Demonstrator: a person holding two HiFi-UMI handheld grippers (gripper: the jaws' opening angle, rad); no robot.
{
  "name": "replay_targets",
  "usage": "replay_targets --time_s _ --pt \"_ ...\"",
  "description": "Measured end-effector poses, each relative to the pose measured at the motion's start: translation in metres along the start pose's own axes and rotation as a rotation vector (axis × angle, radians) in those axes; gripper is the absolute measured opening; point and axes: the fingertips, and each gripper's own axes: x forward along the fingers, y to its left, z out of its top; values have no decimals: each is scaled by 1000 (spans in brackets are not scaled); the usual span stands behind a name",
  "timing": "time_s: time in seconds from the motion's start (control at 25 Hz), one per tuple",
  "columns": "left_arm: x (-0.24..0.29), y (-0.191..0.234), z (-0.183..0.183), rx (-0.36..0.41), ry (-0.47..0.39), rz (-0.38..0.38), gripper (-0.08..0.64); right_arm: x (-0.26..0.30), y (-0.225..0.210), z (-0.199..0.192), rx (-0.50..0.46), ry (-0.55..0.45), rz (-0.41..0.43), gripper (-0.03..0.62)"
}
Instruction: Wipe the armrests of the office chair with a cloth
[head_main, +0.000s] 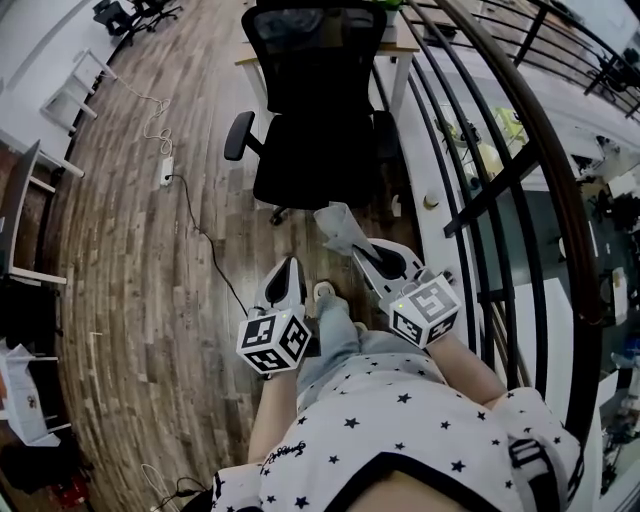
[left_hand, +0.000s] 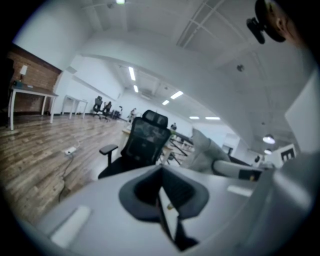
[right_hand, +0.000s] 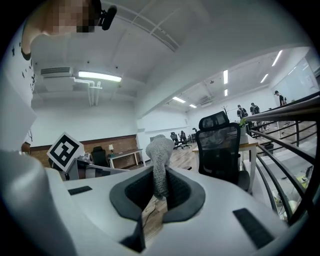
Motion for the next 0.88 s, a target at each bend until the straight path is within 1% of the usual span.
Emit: replay_targets --time_s 0.24,0.52,0.88 --pt "36 7 1 -7 26 -21 5 21 -30 -6 23 22 -28 35" --pt "98 26 27 1 28 -51 6 70 -76 15 31 -3 -59 35" --pt "176 49 59 -6 66 -116 6 128 -132 41 53 -15 -145 35"
